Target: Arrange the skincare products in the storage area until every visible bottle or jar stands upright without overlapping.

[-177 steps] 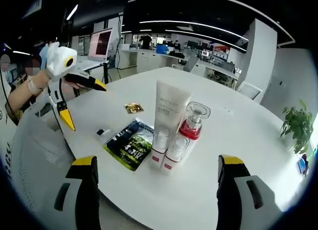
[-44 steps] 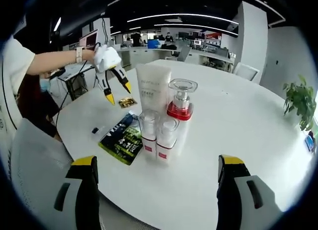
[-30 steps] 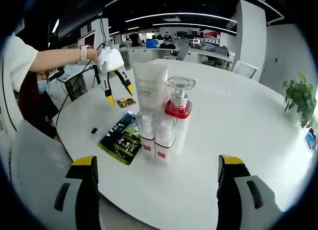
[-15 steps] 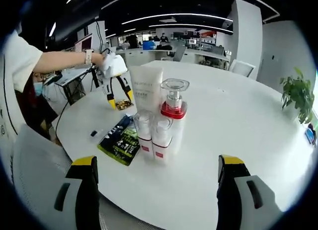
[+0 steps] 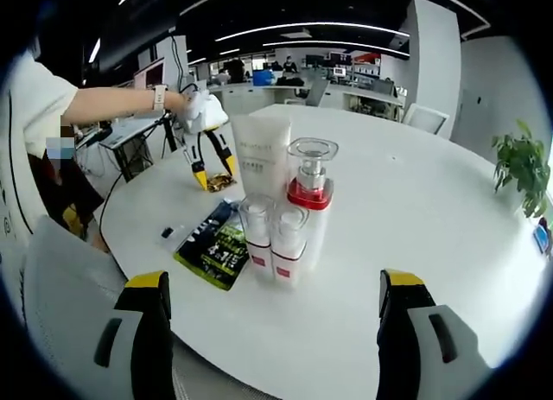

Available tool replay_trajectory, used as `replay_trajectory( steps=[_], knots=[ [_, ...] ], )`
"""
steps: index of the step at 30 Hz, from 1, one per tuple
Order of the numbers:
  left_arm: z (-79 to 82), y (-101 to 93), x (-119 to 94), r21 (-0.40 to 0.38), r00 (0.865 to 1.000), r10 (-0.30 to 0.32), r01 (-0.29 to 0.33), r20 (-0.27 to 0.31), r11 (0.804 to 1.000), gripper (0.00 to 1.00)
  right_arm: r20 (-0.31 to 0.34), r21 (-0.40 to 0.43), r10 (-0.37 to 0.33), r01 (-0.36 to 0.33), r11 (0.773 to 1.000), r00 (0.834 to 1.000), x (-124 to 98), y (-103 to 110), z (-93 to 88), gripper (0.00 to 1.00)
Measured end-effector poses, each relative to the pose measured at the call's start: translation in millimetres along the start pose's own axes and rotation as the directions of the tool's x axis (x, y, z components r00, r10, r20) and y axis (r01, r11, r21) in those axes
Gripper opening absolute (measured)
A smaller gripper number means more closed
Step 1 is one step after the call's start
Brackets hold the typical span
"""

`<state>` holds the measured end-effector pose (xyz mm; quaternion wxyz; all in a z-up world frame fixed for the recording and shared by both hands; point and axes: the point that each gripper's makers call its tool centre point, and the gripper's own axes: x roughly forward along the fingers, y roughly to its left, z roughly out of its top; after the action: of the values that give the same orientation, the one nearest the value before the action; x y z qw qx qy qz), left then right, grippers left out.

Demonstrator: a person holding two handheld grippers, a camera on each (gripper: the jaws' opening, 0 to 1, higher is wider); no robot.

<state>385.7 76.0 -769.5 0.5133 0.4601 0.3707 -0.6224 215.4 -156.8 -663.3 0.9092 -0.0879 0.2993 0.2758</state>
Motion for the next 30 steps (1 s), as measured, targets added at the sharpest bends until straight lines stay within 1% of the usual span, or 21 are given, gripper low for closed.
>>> replay_trajectory(
  steps=[2, 4, 8, 9, 11, 12, 14, 15, 18, 20, 21, 22, 24, 27, 29, 30],
  knots=[
    [1.2, -2.5, 0.2, -0.002, 1.000, 0.003, -0.003, 0.009, 1.000, 0.38, 0.002, -0.002, 0.003, -0.003, 1.000, 1.000, 1.0, 0.6, 0.9, 1.00],
    [-0.9, -1.5, 0.1, -0.023, 1.000, 0.009, -0.008, 0.021, 1.000, 0.37, 0.005, -0.004, 0.007, -0.007, 1.000, 1.000, 2.0, 1.6, 1.9, 1.00],
    [-0.5, -8.5, -0.1, -0.108, 0.999, 0.040, -0.037, 0.034, 0.993, 0.35, 0.003, -0.008, 0.014, -0.014, 1.000, 1.000, 3.7, 2.5, -0.4, 1.00],
    [-0.3, -11.5, -0.3, -0.108, 0.998, 0.042, -0.038, 0.037, 0.993, 0.35, 0.002, -0.004, 0.016, -0.016, 1.000, 1.000, 4.5, 2.4, -1.9, 1.00],
    [1.8, -15.9, -1.0, -0.160, 0.998, 0.057, -0.051, 0.034, 0.986, 0.35, -0.003, -0.005, 0.018, -0.018, 1.000, 1.000, 4.6, 3.1, -3.0, 1.00],
    [7.0, -20.2, -1.4, -0.179, 0.997, 0.068, -0.061, 0.033, 0.982, 0.35, -0.003, -0.006, 0.017, -0.017, 1.000, 1.000, 4.4, 3.1, -3.1, 1.00],
    [13.7, -27.7, -1.9, -0.180, 0.997, 0.074, -0.067, 0.029, 0.981, 0.35, -0.002, -0.008, 0.018, -0.018, 1.000, 1.000, 3.8, 3.2, -2.8, 1.00],
    [17.4, -32.3, -2.2, -0.202, 0.996, 0.080, -0.073, 0.026, 0.977, 0.35, -0.003, -0.008, 0.019, -0.019, 1.000, 1.000, 3.5, 3.4, -2.8, 1.00],
    [21.1, -36.2, -3.1, -0.210, 0.996, 0.090, -0.082, 0.028, 0.974, 0.35, -0.004, -0.012, 0.016, -0.016, 1.000, 1.000, 2.8, 2.4, -2.5, 1.00],
    [25.9, -42.5, -4.1, -0.220, 0.995, 0.097, -0.087, 0.034, 0.972, 0.35, -0.003, -0.015, 0.015, -0.015, 1.000, 1.000, 2.6, 2.0, -1.7, 1.00],
    [27.2, -43.3, -4.7, -0.235, 0.994, 0.103, -0.093, 0.033, 0.968, 0.35, -0.004, -0.016, 0.016, -0.016, 1.000, 1.000, 2.6, 2.1, -1.5, 1.00],
    [26.4, -42.6, -4.8, -0.252, 0.994, 0.106, -0.095, 0.031, 0.963, 0.35, -0.005, -0.018, 0.016, -0.016, 1.000, 1.000, 2.8, 2.2, -1.3, 1.00],
    [26.5, -44.4, -4.6, -0.245, 0.994, 0.104, -0.093, 0.030, 0.965, 0.35, -0.006, -0.024, 0.020, -0.020, 1.000, 1.000, 3.7, 3.0, -0.6, 1.00],
    [17.3, -38.7, -3.3, -0.230, 0.996, 0.089, -0.083, 0.016, 0.970, 0.35, -0.003, -0.030, 0.026, -0.026, 0.999, 1.000, 4.4, 5.0, 1.2, 1.00],
    [14.0, -35.2, -3.0, -0.232, 0.996, 0.088, -0.082, 0.015, 0.969, 0.35, -0.001, -0.035, 0.033, -0.033, 0.999, 0.999, 4.8, 6.9, 2.2, 1.00],
    [12.2, -34.7, -3.2, -0.250, 0.996, 0.089, -0.083, 0.010, 0.965, 0.35, -0.002, -0.039, 0.034, -0.034, 0.999, 0.999, 4.9, 7.8, 2.4, 1.00]
  ],
)
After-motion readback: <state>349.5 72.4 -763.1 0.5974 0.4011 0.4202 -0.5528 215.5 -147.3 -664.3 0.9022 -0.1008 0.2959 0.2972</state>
